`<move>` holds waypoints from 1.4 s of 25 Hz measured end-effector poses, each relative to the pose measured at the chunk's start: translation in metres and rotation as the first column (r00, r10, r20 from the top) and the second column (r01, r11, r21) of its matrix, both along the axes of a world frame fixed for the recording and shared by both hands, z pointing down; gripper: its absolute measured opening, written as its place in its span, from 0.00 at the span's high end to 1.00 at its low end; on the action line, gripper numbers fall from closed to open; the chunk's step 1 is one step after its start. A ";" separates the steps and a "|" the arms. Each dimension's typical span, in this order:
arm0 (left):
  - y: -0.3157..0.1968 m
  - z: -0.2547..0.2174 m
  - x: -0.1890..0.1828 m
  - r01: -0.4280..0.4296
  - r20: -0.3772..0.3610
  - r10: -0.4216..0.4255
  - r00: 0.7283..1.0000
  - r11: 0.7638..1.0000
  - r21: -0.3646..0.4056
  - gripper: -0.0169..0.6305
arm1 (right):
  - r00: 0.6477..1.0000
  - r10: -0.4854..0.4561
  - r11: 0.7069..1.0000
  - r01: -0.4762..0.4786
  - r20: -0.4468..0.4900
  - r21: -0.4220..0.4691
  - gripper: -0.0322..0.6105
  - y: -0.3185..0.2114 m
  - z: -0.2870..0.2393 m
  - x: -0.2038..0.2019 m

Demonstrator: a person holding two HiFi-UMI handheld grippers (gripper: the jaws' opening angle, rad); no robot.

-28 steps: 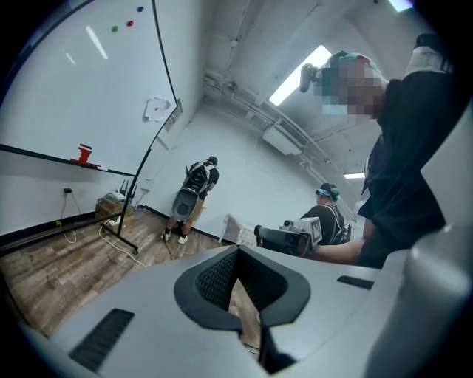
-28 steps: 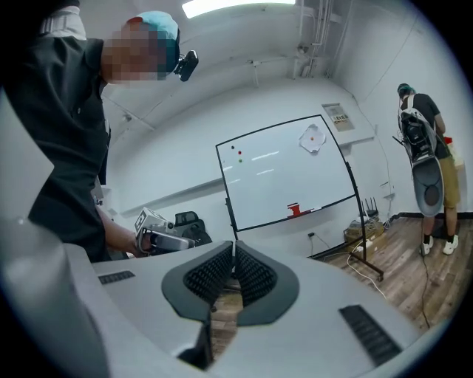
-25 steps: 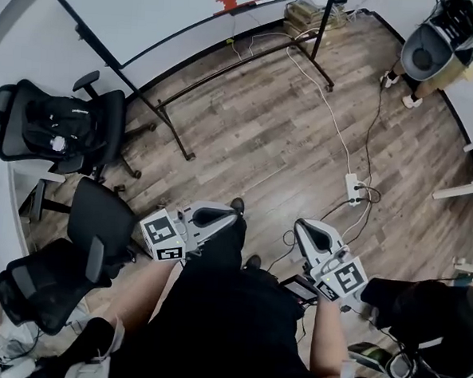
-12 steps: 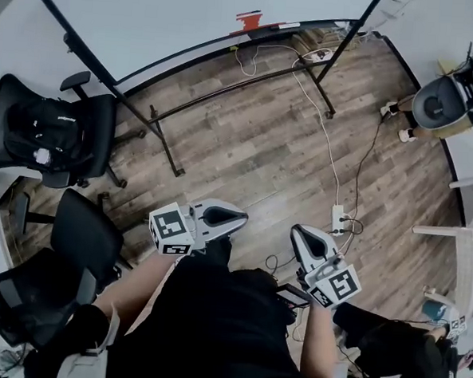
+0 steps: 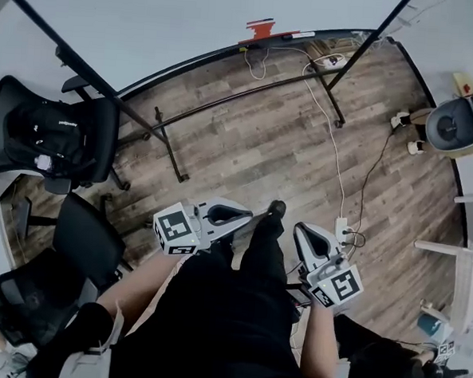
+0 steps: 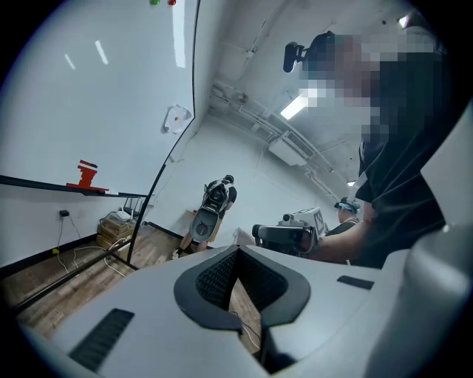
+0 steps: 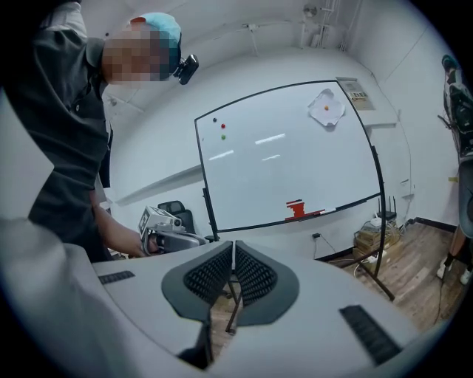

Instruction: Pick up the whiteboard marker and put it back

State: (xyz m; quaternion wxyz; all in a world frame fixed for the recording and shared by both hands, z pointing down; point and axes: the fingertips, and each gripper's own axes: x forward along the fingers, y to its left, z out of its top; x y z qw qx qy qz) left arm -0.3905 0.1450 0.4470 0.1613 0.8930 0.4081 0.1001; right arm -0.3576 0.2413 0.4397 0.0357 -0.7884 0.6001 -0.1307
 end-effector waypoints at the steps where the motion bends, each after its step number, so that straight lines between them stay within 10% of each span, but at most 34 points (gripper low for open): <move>1: -0.002 0.000 0.007 0.008 -0.001 -0.008 1.000 1.000 0.004 0.96 | 1.000 -0.006 1.000 0.006 0.000 0.003 0.91 -0.002 0.003 0.009; 21: -0.006 -0.040 0.285 0.235 -0.012 -0.235 0.972 0.968 0.086 0.96 | 0.967 -0.239 0.967 0.245 -0.090 0.065 0.91 -0.023 -0.021 0.307; 35: -0.041 -0.032 0.374 0.271 -0.011 -0.271 0.963 0.959 0.087 0.96 | 0.959 -0.277 0.959 0.280 -0.061 0.047 0.91 -0.058 -0.002 0.397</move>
